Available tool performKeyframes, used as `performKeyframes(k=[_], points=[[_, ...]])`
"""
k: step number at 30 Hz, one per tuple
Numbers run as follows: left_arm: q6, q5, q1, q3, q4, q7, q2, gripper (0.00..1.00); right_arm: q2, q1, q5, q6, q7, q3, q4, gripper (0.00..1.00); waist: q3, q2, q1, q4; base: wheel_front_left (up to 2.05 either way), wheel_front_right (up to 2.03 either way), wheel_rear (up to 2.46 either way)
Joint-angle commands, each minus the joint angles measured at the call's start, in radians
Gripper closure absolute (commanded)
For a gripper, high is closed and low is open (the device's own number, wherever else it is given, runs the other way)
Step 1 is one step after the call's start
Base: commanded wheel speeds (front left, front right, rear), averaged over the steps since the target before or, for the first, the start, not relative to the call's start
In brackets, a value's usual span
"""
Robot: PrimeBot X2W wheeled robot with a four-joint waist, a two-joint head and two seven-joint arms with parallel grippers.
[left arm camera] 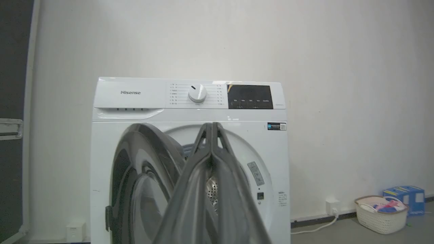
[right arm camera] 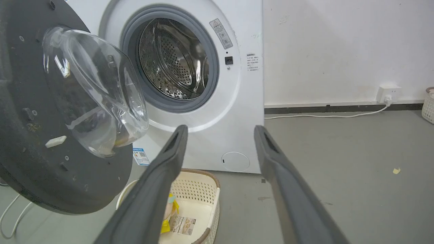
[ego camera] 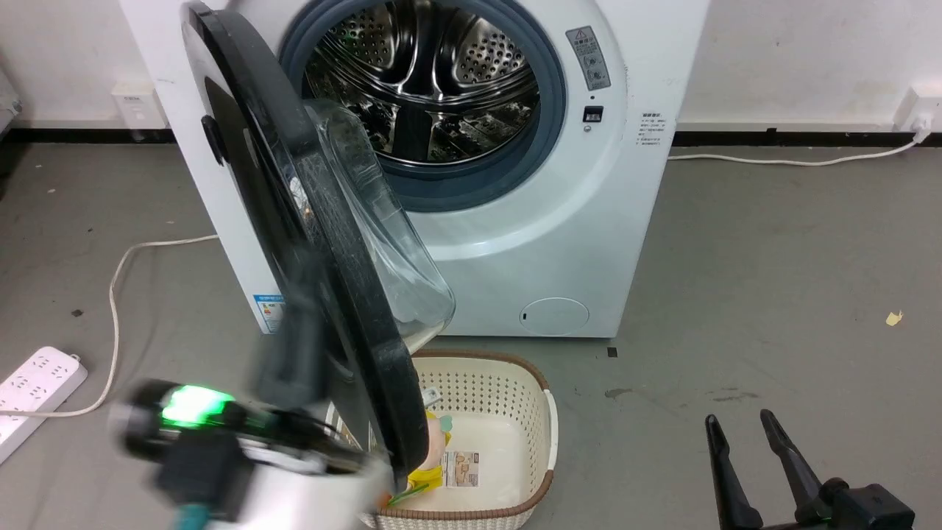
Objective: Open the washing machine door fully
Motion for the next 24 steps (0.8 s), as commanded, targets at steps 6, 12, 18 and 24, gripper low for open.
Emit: performKeyframes(k=[6,12,18,24], points=[[-0.041,-0.016,0.067,-0.201,0.141,0.117,-0.002,1.00,0.005,-0.013,0.017,0.001,-0.004,0.001,0.007,0.00,0.013,-0.0001,0.0000,0.000,0.00,0.00,0.00],[-0.012,-0.072,0.060,-0.257,0.303,0.169,-0.002,1.00,0.005,-0.019,0.024,0.001,-0.004,0.009,0.009,0.00,0.029,-0.0001,0.0000,-0.001,0.00,0.00,0.00],[0.025,-0.088,0.019,-0.221,0.425,0.137,-0.001,1.00,0.005,-0.016,0.034,0.001,-0.004,0.011,0.015,0.00,0.040,-0.0001,0.0000,0.017,0.00,0.00,0.00],[0.029,-0.101,0.010,-0.202,0.481,0.110,0.011,1.00,0.005,-0.009,0.039,0.001,-0.004,0.017,0.022,0.00,0.025,-0.0001,0.0000,0.090,0.00,0.00,0.00]])
